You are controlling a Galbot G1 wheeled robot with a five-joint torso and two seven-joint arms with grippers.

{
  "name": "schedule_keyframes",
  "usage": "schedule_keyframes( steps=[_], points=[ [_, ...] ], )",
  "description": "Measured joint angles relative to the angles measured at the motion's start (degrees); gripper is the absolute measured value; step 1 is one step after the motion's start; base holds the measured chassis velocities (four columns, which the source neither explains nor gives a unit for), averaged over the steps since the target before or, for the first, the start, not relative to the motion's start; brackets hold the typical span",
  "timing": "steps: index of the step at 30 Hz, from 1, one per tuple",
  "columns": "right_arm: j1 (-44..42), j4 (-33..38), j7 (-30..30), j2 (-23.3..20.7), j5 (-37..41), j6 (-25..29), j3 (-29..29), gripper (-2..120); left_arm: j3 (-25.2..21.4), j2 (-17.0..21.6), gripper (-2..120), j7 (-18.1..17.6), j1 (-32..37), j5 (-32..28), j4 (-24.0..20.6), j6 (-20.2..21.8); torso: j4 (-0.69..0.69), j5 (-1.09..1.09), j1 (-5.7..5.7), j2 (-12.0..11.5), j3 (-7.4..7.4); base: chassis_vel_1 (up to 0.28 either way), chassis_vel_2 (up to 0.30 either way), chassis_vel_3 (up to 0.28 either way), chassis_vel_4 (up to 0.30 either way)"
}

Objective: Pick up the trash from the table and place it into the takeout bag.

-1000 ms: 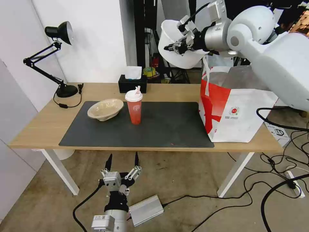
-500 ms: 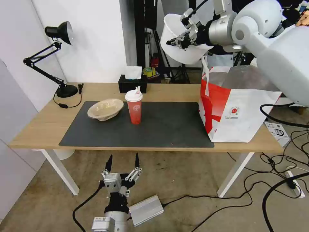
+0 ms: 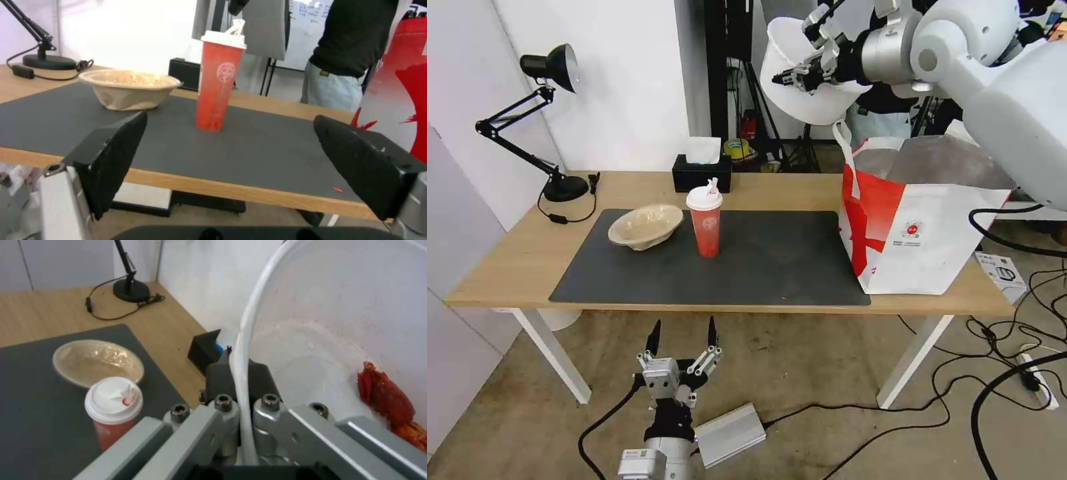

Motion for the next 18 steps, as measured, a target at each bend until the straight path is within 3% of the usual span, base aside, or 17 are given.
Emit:
schedule_keyframes(
  steps=[18],
  points=[
    [-3.76,2.78,0.21,-4.14,-0.36,0.00,0.76,0,0.00,-0.01,100,-0.20,-0.17,-0.01,0.57,0.02,0.00,0.01,0.00,0.00,0.00,0.000,0.000,0.000,0.000]
  ],
)
